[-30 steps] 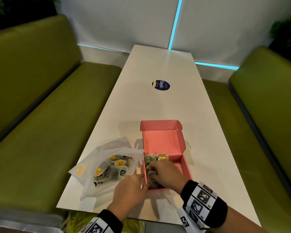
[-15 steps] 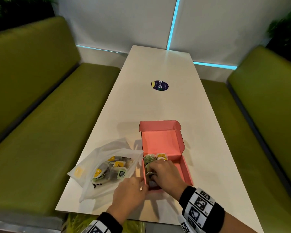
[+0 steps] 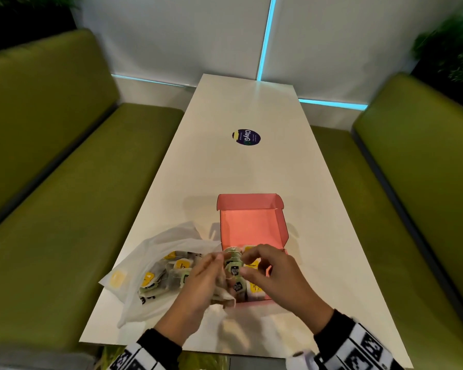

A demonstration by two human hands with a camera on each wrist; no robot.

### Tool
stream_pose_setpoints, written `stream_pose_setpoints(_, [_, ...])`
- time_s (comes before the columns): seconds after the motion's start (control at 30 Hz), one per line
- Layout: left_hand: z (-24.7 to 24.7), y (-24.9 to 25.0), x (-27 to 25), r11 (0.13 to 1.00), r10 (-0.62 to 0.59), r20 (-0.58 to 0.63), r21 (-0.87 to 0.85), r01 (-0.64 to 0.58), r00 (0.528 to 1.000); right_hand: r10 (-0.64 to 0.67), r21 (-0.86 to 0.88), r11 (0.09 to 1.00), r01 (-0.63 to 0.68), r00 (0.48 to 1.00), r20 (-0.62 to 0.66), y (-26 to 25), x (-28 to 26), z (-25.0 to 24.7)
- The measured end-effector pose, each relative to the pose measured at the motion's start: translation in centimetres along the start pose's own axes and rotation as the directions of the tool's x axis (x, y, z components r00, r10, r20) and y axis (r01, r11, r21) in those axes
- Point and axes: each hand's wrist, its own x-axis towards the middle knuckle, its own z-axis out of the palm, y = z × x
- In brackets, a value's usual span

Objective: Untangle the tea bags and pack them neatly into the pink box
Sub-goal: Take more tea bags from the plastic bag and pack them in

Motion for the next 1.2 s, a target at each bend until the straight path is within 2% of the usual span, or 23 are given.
stream_pose_setpoints(0.07, [0.7, 0.6, -0.1, 0.992, -0.018, 0.072, -0.123, 0.027, 0.997, -0.058, 0.072, 0.996, 0.052, 0.996, 0.073, -0.5, -0.9, -0.1])
stream_pose_setpoints(0.17, [1.4, 1.0, -0.1, 0.976, -0.019, 0.136, -0.215, 0.048, 0.991, -0.108, 0.074, 0.992, 0.099, 0.986, 0.126, -0.3, -1.5, 0.1])
stream_pose_setpoints(0.33, [2.1, 1.0, 0.1, 0.964, -0.034, 0.136, -0.257, 0.069, 0.990, -0.097, 0.134, 0.987, 0.090, 0.994, 0.047, -0.2, -2.0, -0.6])
stream_pose_setpoints(0.5, [2.3, 1.2, 0.4, 0.951, -0.057, 0.123, -0.296, 0.091, 0.991, -0.116, 0.029, 0.993, 0.115, 0.993, 0.003, 0.2, -2.2, -0.7])
stream_pose_setpoints(0.7, [2.8, 1.6, 0.5, 0.954, -0.062, 0.091, -0.287, 0.086, 0.994, -0.027, 0.190, 0.981, 0.024, 0.999, 0.017, -0.9, -2.2, -0.9])
stream_pose_setpoints(0.83, [3.1, 1.7, 0.6, 0.954, -0.077, 0.055, -0.285, 0.090, 0.995, 0.063, 0.281, 0.958, -0.053, 0.998, -0.026, -1.0, -2.1, -0.5])
stream_pose_setpoints(0.97, [3.1, 1.7, 0.4, 0.934, -0.154, 0.069, -0.316, 0.168, 0.986, 0.223, 0.560, 0.816, -0.143, 0.972, -0.076, -1.3, -1.6, -0.9])
stream_pose_setpoints(1.07, [2.8, 1.5, 0.4, 0.915, -0.181, 0.046, -0.359, 0.185, 0.982, 0.339, 0.682, 0.697, -0.221, 0.940, -0.042, -1.5, -1.3, -1.6])
stream_pose_setpoints(1.2, [2.5, 1.7, 0.2, 0.942, -0.110, 0.072, -0.311, 0.127, 0.991, 0.346, 0.657, 0.718, -0.228, 0.937, -0.052, -1.6, -1.2, -1.6])
